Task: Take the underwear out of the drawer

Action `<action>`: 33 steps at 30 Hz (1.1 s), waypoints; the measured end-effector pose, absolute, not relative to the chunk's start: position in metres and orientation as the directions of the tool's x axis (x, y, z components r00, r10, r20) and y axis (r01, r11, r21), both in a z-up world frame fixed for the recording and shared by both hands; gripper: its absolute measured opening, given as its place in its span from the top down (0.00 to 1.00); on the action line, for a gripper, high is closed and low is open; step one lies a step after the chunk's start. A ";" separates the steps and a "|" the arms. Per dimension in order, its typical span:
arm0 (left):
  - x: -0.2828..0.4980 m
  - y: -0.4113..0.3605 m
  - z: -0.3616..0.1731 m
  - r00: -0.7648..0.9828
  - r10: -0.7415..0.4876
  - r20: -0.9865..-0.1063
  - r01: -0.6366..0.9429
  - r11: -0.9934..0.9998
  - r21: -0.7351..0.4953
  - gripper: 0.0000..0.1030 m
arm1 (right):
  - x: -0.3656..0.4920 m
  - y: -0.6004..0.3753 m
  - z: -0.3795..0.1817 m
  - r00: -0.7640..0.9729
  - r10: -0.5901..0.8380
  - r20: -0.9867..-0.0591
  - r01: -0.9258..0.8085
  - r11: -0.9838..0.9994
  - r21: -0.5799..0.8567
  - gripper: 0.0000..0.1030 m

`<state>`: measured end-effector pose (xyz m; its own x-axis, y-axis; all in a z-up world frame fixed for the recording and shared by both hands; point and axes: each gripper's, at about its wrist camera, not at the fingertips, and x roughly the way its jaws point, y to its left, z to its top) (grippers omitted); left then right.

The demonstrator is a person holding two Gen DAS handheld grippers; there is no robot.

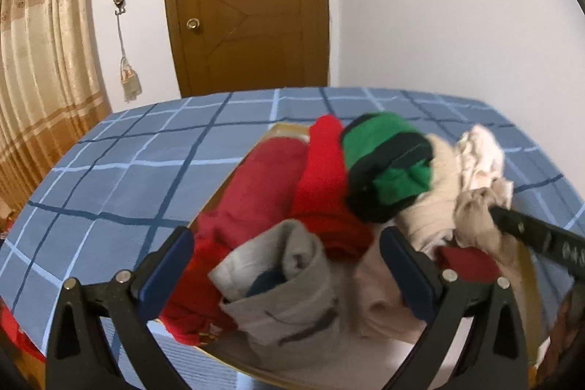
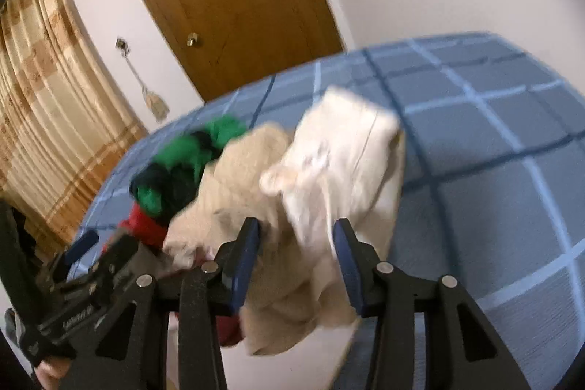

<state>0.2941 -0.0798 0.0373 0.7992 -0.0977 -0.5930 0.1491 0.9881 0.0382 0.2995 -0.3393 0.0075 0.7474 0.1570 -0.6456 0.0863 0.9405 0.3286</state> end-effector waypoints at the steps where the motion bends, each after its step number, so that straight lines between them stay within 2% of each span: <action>1: 0.296 -0.081 0.032 0.792 -0.084 -0.605 0.147 0.988 0.054 0.00 | 0.295 -0.332 0.005 0.745 0.139 -0.652 0.088 0.949 0.303 0.56; 4: 0.296 -0.082 0.019 0.769 -0.088 -0.633 0.168 0.984 0.067 0.00 | 0.280 -0.322 0.004 0.747 0.092 -0.658 0.101 0.963 0.249 0.55; 10: 0.288 -0.092 0.010 0.785 -0.064 -0.616 0.183 0.974 0.131 0.00 | 0.258 -0.317 0.004 0.735 0.121 -0.667 0.100 0.954 0.283 0.56; 12: 0.281 -0.091 0.014 0.787 -0.084 -0.611 0.192 0.975 0.114 0.00 | 0.256 -0.319 0.005 0.739 0.146 -0.658 0.099 0.942 0.320 0.55; 15: 0.271 -0.084 0.023 0.804 -0.114 -0.583 0.196 0.977 0.080 0.00 | 0.242 -0.321 0.011 0.770 0.171 -0.615 0.103 0.918 0.384 0.55; 20: 0.253 -0.083 0.036 0.834 -0.107 -0.542 0.186 0.978 0.093 0.00 | 0.211 -0.307 0.029 0.850 0.143 -0.506 0.075 0.919 0.387 0.55; 22: 0.244 -0.085 0.040 0.839 -0.112 -0.532 0.189 0.978 0.092 0.00 | 0.203 -0.301 0.034 0.867 0.136 -0.479 0.068 0.920 0.385 0.52; 24: 0.237 -0.087 0.042 0.841 -0.116 -0.528 0.193 0.977 0.094 0.00 | 0.199 -0.298 0.037 0.872 0.134 -0.470 0.069 0.919 0.389 0.40; 33: 0.205 -0.081 0.051 0.858 -0.109 -0.503 0.174 0.981 0.084 0.00 | 0.177 -0.289 0.044 0.889 0.155 -0.430 0.040 0.910 0.412 0.39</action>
<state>0.2051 -0.0809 0.0511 0.8576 -0.1090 -0.5026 0.1740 0.9811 0.0842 0.1772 -0.2888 0.0442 0.8893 0.1552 -0.4301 0.0402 0.9104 0.4117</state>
